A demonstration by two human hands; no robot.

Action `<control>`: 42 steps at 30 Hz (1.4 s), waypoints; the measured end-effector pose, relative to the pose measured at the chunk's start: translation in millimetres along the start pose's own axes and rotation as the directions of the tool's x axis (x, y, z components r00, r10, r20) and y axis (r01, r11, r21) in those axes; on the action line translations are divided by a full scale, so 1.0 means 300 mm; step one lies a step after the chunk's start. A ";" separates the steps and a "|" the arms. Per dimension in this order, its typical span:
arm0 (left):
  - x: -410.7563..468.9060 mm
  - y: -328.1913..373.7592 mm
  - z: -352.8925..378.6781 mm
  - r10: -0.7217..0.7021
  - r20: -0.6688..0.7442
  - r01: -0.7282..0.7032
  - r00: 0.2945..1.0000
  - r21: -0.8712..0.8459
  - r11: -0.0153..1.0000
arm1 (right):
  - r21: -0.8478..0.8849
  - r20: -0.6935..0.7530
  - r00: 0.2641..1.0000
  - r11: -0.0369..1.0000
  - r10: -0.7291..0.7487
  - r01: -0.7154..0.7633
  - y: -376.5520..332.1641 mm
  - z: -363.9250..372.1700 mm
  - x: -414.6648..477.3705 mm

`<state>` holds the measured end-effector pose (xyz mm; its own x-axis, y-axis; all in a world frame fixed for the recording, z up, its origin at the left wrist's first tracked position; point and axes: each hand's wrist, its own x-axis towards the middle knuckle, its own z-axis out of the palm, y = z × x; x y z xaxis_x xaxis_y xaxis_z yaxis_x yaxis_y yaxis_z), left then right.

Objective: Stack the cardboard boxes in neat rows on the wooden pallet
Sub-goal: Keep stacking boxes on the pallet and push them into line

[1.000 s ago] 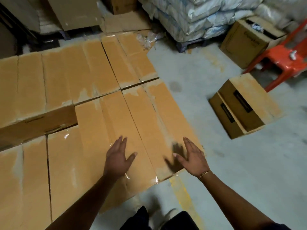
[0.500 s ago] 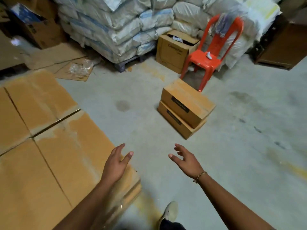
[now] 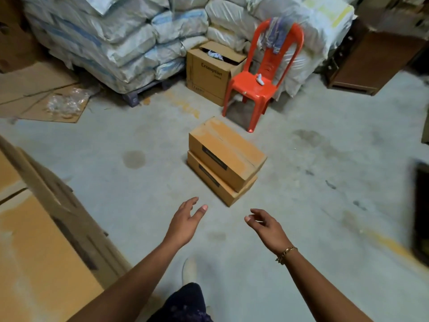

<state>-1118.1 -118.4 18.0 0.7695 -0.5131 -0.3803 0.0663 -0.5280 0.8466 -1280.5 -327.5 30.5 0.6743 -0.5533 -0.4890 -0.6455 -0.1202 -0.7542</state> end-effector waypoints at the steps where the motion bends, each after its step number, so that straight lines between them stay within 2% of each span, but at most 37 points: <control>1: 0.049 0.023 0.024 -0.006 0.008 0.006 1.000 -0.006 1.000 | 0.001 -0.001 1.000 1.000 0.003 -0.003 -0.006 -0.031 0.046; 8: 0.451 0.152 0.167 -0.058 0.040 0.060 0.998 -0.039 0.997 | -0.001 0.003 1.000 1.000 0.021 -0.021 -0.082 -0.211 0.447; 16: 0.952 0.359 0.255 -0.136 0.041 0.137 0.990 -0.021 0.990 | -0.092 0.074 0.996 0.995 0.046 -0.039 -0.235 -0.394 0.951; 25: 1.349 0.415 0.418 -0.289 -0.067 0.286 0.955 -0.043 0.957 | -0.220 0.242 0.967 0.975 0.079 -0.025 -0.238 -0.579 1.533; 29: 1.492 0.364 0.545 -0.409 -0.181 0.401 0.894 -0.083 0.912 | -0.262 0.327 0.939 0.965 0.111 -0.022 -0.184 -0.633 1.837; 32: 1.597 0.292 0.687 -0.498 -0.208 0.476 0.842 -0.147 0.867 | -0.286 0.336 0.931 0.957 0.143 -0.044 -0.094 -0.649 2.063; 37: 1.792 0.109 0.944 -0.653 -0.181 0.586 0.736 -0.312 0.747 | -0.373 0.307 0.931 0.925 0.197 -0.073 0.068 -0.619 2.414; 42: 1.981 -0.155 1.131 -0.764 -0.135 0.598 0.630 -0.543 0.589 | -0.407 0.328 0.922 0.911 0.204 -0.056 0.260 -0.483 2.705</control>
<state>-879.4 -628.4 -373.8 0.5200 0.1715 -0.8368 0.8445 -0.2503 0.4735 -835.7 -905.4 -361.6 0.6080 -0.2645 -0.7485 -0.7726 -0.4141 -0.4812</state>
